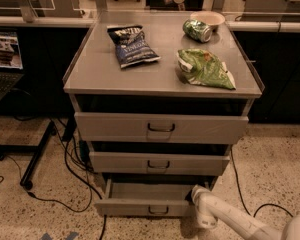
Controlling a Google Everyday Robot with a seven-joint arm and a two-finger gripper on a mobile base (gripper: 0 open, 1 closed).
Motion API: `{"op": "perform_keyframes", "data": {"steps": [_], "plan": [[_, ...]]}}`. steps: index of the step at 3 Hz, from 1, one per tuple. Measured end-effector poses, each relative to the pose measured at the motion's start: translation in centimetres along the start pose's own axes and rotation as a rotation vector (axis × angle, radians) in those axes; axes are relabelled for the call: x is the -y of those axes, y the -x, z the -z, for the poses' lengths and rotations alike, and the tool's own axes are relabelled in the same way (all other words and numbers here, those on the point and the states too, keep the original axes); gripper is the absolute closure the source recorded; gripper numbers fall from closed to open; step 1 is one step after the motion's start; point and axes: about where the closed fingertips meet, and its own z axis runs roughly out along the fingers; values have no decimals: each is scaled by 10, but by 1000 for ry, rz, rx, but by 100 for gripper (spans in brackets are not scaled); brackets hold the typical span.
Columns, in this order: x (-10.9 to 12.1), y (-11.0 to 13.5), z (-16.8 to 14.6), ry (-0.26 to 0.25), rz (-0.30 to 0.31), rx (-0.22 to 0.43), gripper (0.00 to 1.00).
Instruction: Open bottom drawer
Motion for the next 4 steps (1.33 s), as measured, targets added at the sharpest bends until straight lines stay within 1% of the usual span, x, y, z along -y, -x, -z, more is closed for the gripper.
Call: {"op": "perform_keyframes", "data": {"steps": [1, 2, 3, 4], "plan": [[1, -8, -1, -21, 17, -35, 100], [13, -32, 4, -50, 33, -112, 100], [21, -41, 10, -65, 22, -145, 100], [42, -68, 28, -83, -30, -206, 100]]}}
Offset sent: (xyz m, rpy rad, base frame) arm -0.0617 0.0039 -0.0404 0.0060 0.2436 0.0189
